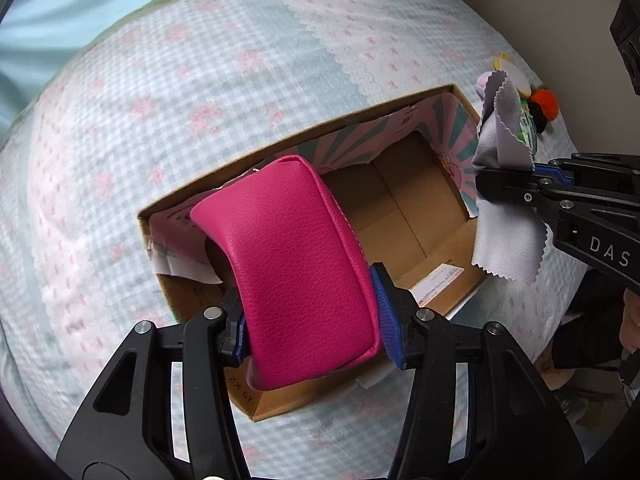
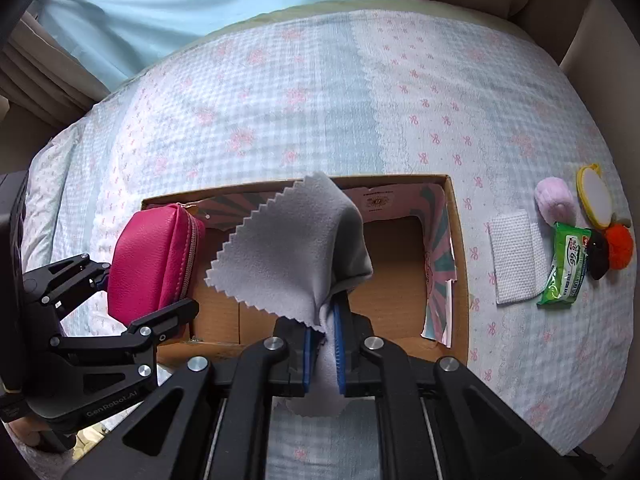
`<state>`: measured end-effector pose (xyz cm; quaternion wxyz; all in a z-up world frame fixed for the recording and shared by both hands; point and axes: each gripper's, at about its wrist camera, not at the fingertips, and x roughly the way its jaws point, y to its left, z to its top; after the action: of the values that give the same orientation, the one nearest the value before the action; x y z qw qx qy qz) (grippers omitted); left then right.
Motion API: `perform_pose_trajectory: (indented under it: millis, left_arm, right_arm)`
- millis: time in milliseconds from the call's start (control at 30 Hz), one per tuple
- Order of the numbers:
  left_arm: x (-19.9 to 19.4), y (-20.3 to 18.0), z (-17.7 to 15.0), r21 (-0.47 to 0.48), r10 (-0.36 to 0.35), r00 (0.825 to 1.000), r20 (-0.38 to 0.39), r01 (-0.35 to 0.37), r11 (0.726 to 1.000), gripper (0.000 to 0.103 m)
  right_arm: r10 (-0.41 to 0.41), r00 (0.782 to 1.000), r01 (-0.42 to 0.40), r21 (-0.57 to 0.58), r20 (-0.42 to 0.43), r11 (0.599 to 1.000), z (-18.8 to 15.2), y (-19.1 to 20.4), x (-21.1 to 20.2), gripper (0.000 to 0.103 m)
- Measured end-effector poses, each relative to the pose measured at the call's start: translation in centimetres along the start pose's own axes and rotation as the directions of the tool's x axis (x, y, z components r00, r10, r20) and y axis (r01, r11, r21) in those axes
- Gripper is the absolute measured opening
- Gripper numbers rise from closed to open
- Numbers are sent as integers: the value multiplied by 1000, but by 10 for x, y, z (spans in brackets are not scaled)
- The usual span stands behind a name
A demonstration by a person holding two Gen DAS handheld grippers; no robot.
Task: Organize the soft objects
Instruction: 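Carry pink pouch and grey cloth over the cardboard box with both grippers, then open both grippers to drop pouch and cloth into the box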
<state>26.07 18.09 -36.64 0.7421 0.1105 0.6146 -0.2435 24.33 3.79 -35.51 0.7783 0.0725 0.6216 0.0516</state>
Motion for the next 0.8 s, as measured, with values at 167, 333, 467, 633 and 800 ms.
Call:
perform_pose_trajectory:
  millis: [167,333,467,633,800]
  left_arm:
    - [36,-7,8,36,-4,997,-76,7,999,47]
    - [47,-10,14,54,0,996,-93,5,999,51]
    - [44,-10,19,79,23,998,-56,-19,997,103]
    - [39,-10,18,98,32,997,-63,-26,995,103]
    - [26,-6,12,44,25,998,-53,-22,999,103]
  right_arm:
    - [-11,996,9,-22,-83,1000,7,-6,39,9]
    - [4,992,-4,3,-127,1000,15,-13,56,9]
    - [7,990,-7,5,-141,1000,20,-16,64,70]
    - [42,990,-42,2,-132,999,21,-16,62,103]
    - [54,992,-57,-17,-112,998,16,-10,53,103]
